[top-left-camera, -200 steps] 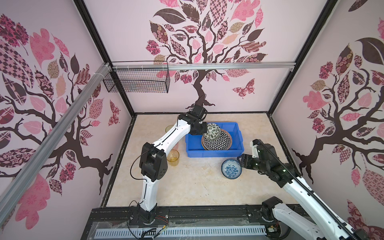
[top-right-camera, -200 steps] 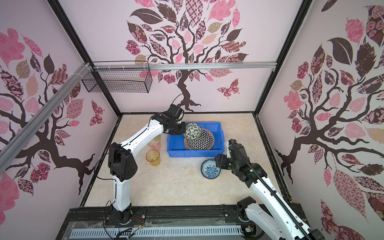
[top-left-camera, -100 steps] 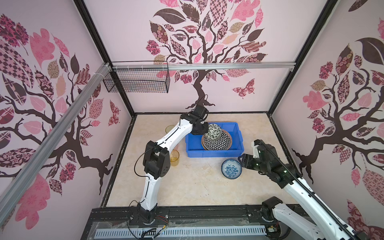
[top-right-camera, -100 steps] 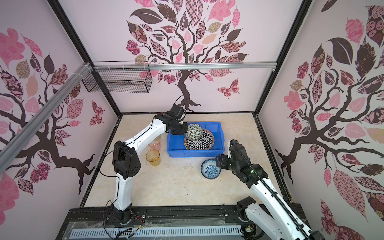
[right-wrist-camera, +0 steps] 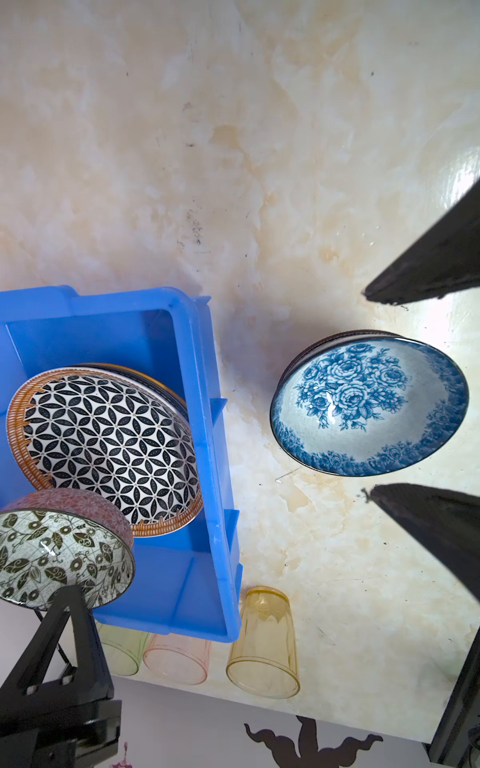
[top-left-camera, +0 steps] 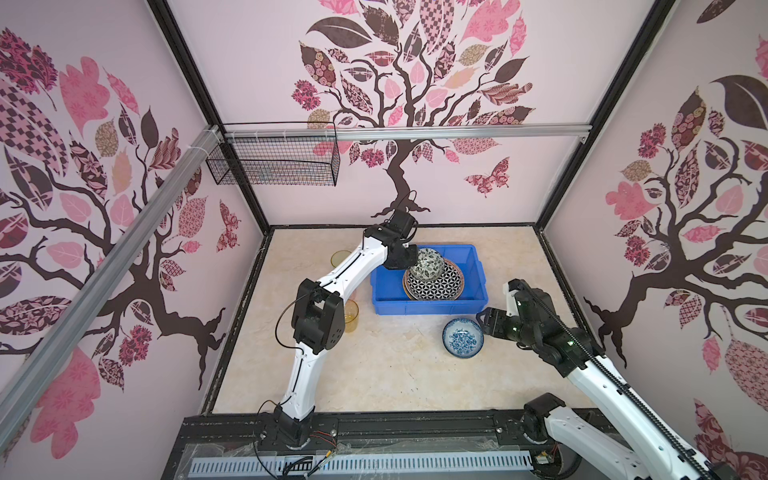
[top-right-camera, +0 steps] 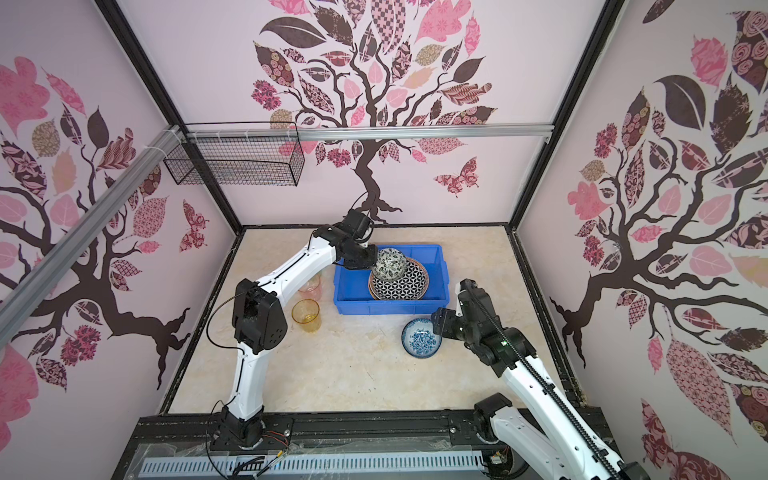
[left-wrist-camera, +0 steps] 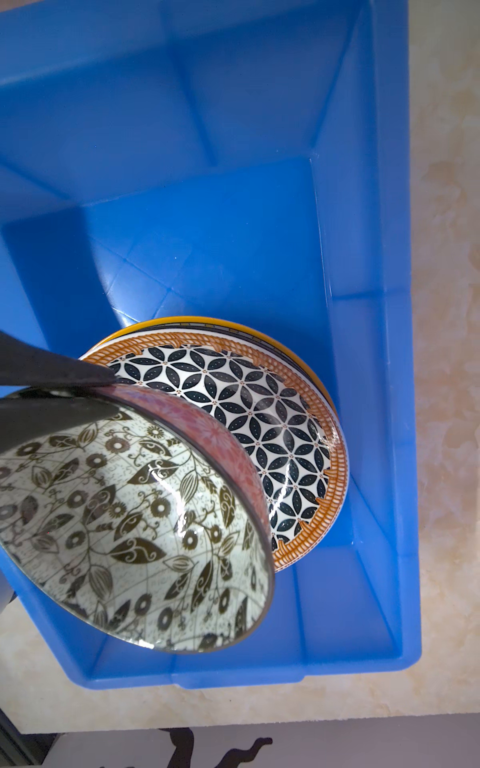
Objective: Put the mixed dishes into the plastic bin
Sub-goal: 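Lower the leaf-patterned bowl onto the orange-rimmed plate with the left gripper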
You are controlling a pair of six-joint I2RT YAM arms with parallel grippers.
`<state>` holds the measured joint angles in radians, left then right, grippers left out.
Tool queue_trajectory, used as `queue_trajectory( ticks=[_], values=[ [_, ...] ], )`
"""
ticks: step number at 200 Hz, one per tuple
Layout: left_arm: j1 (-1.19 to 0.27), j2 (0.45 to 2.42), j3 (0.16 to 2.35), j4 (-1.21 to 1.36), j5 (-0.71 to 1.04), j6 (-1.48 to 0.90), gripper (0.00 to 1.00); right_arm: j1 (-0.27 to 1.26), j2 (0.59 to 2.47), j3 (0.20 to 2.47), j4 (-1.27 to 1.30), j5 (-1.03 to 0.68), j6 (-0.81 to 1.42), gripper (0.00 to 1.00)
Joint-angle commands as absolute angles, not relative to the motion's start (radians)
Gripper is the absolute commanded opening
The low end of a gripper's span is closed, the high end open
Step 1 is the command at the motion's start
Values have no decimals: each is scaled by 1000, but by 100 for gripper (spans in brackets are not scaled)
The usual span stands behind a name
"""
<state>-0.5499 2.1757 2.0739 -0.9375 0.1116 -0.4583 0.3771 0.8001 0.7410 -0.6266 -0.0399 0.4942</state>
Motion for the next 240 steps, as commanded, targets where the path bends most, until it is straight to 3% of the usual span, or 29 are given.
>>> queue_trajectory(
  ticks=[1,240],
  values=[
    [-540,2182,2122,-907,132,-451,0,374,797,754,-661,-26,497,71],
    [-556,2257,2050,-845,213,-484,0,380,850,669,-631,-62,526,65]
  ],
)
